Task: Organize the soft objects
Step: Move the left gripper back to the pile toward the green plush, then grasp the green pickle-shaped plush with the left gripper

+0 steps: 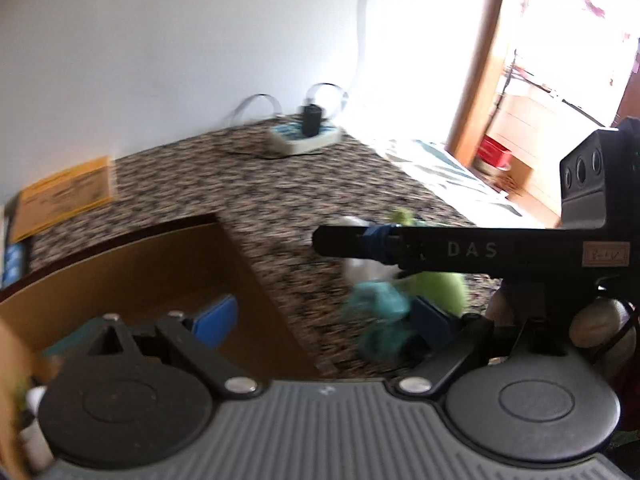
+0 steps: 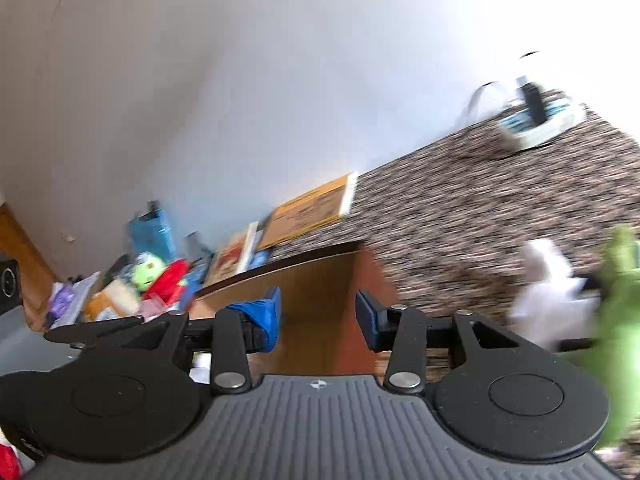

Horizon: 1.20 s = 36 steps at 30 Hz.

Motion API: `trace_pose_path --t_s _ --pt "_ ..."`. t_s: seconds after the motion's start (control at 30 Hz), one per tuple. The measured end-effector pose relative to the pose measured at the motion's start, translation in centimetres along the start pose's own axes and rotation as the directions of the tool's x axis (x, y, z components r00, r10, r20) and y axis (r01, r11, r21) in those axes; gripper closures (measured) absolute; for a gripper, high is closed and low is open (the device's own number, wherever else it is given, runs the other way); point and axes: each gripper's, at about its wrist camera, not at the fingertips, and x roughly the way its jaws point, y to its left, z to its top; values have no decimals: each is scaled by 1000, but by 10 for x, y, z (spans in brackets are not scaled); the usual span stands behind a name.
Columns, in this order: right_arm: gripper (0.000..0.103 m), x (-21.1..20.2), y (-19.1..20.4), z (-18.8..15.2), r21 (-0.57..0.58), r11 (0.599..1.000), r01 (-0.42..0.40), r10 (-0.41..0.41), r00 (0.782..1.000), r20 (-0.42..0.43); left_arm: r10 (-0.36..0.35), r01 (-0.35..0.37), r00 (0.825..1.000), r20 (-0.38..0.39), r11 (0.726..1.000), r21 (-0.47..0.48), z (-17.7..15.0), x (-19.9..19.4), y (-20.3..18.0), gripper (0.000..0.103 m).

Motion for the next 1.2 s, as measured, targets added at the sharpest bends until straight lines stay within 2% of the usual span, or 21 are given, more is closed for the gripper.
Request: trace_pose_path --t_s 0.2,0.43,0.6,0.83,0.93,1.03,1.2 --pt "77 -41 -61 0 36 988 152 -153 988 3 -89 91 995 -53 996 25 10 48 -50 10" --pt "77 -65 -131 -5 193 957 215 -206 976 -65 -169 172 980 -107 985 23 17 104 -97 10" --pt "77 -67 -160 -7 253 945 206 -181 976 -118 -186 189 969 -164 982 3 20 143 -113 10" --pt "76 -47 -187 -8 342 924 168 -102 974 -203 -165 157 953 -252 986 -50 14 190 -116 10" --pt "76 -35 -194 -9 356 918 174 -88 966 -245 -126 121 960 -251 992 -33 15 196 -121 11" --pt "74 -29 -202 -10 407 901 149 -48 968 -248 -105 100 961 -256 994 -34 16 200 -121 13" --pt "73 -30 -212 -12 477 873 102 27 966 -257 -118 108 960 -252 993 -55 18 198 -119 18"
